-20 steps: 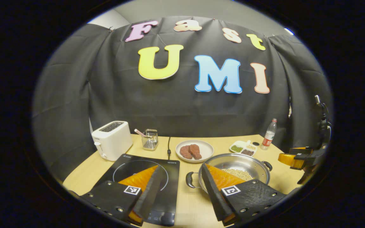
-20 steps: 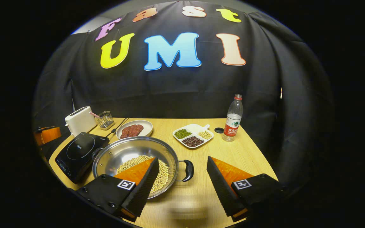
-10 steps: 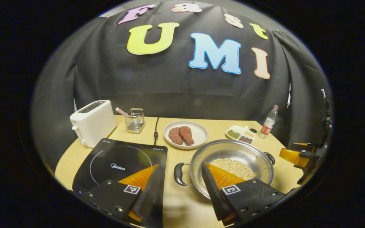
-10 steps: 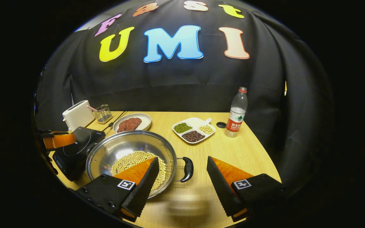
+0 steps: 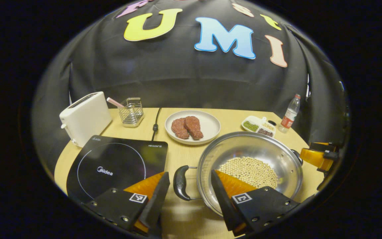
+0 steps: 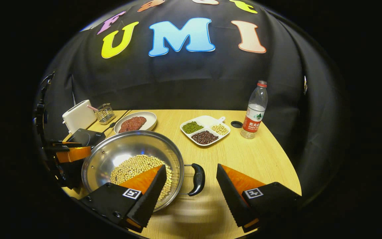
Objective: First push the handle of the pot to place it horizontally, then grasp the pot with both hands and set it on the induction cooktop.
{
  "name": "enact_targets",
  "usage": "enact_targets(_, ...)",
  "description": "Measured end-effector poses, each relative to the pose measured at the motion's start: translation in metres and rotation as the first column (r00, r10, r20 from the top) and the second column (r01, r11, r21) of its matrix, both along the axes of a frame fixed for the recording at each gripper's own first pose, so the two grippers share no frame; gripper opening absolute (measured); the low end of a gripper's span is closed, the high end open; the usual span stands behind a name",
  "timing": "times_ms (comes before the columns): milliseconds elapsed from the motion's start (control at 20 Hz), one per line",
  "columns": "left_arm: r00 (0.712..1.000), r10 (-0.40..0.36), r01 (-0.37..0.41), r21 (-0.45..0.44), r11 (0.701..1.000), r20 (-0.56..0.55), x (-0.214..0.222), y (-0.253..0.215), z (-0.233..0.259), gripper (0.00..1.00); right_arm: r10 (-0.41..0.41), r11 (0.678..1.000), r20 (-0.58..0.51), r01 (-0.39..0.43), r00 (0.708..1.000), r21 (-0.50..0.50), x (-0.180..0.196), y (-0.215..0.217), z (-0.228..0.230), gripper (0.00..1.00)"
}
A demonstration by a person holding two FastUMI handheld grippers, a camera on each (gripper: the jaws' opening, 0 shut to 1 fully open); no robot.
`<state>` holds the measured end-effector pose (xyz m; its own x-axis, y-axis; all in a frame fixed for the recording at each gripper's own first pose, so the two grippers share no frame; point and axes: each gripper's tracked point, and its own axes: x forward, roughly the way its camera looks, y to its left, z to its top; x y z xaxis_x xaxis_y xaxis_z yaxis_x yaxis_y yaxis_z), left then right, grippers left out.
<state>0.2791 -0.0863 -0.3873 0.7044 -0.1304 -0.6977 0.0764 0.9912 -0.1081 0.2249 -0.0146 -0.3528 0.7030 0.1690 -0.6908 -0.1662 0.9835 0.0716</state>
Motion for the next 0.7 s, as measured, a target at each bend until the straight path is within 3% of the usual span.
enact_targets(300,0.999,0.022,-0.023,-0.005,1.0,-0.047,0.004,0.002,-0.024,0.78,0.011,1.0,-0.052,-0.011,0.999,-0.006,0.002,0.0,-0.022,0.92)
enact_targets(450,0.997,0.03,-0.031,-0.016,0.999,-0.074,0.0,-0.002,-0.036,0.77,0.021,1.0,-0.075,-0.022,0.997,-0.011,0.003,0.002,-0.031,0.97)
enact_targets(600,0.997,0.026,-0.026,-0.001,1.0,-0.077,0.0,-0.003,-0.039,0.75,0.025,1.0,-0.093,-0.025,0.995,-0.003,0.004,0.005,-0.039,0.93)
enact_targets(700,0.997,0.024,-0.023,0.019,1.0,-0.068,0.003,-0.003,-0.038,0.78,0.016,1.0,-0.107,-0.016,0.994,0.0,0.005,0.006,-0.044,0.96)
